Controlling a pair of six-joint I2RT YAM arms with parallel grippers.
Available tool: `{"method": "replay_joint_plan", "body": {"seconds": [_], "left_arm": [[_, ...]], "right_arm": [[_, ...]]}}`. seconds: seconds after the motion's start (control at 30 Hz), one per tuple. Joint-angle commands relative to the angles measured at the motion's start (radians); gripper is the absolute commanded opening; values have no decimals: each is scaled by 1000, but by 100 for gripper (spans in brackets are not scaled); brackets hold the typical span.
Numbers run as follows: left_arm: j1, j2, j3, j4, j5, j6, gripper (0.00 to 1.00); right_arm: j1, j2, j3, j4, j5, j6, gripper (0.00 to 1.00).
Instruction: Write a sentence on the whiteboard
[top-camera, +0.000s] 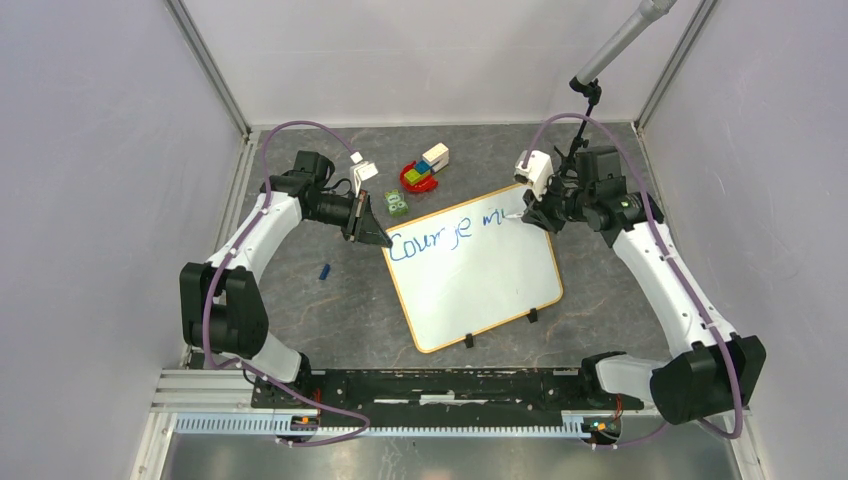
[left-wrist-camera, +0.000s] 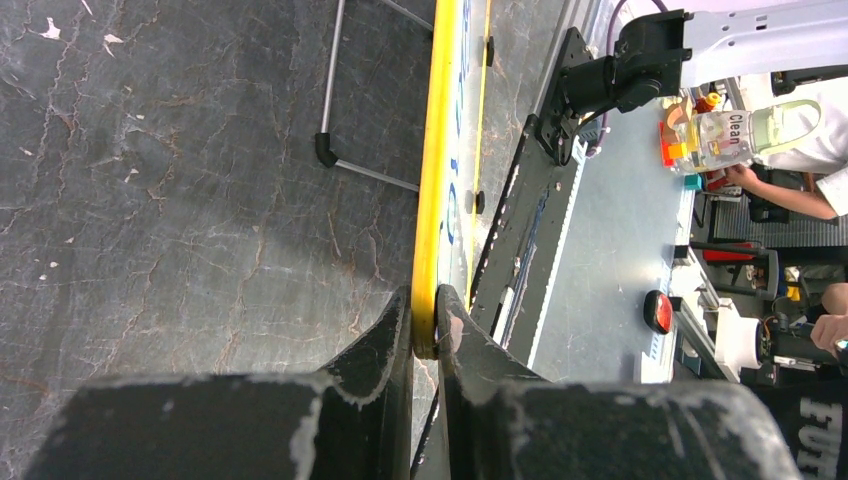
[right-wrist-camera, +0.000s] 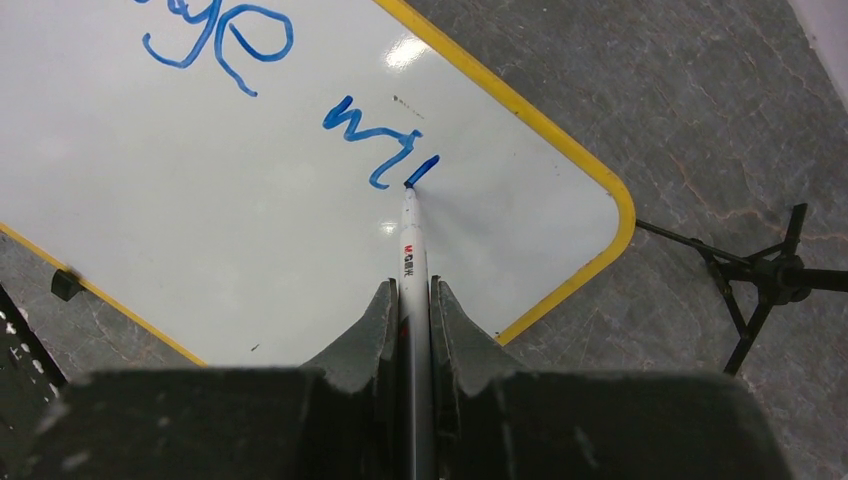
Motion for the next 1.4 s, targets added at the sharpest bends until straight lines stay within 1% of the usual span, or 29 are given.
{"method": "replay_joint_plan", "body": {"seconds": [0.0,0.63,0.97,1.37], "left_arm": [[-9,9,14,9,-21,21,2],[-9,8,14,9,-22,23,2],[-10,11,17,9,-23,21,2],[-10,7,16,9,-22,20,2]], "right_arm": [[-1,-21,-42,-2,9,-3,0],[-2,41,84,35,38,32,0],[-24,24,66,17,69,8,0],[-24,-30,-37,-12,37,-15,0]]}}
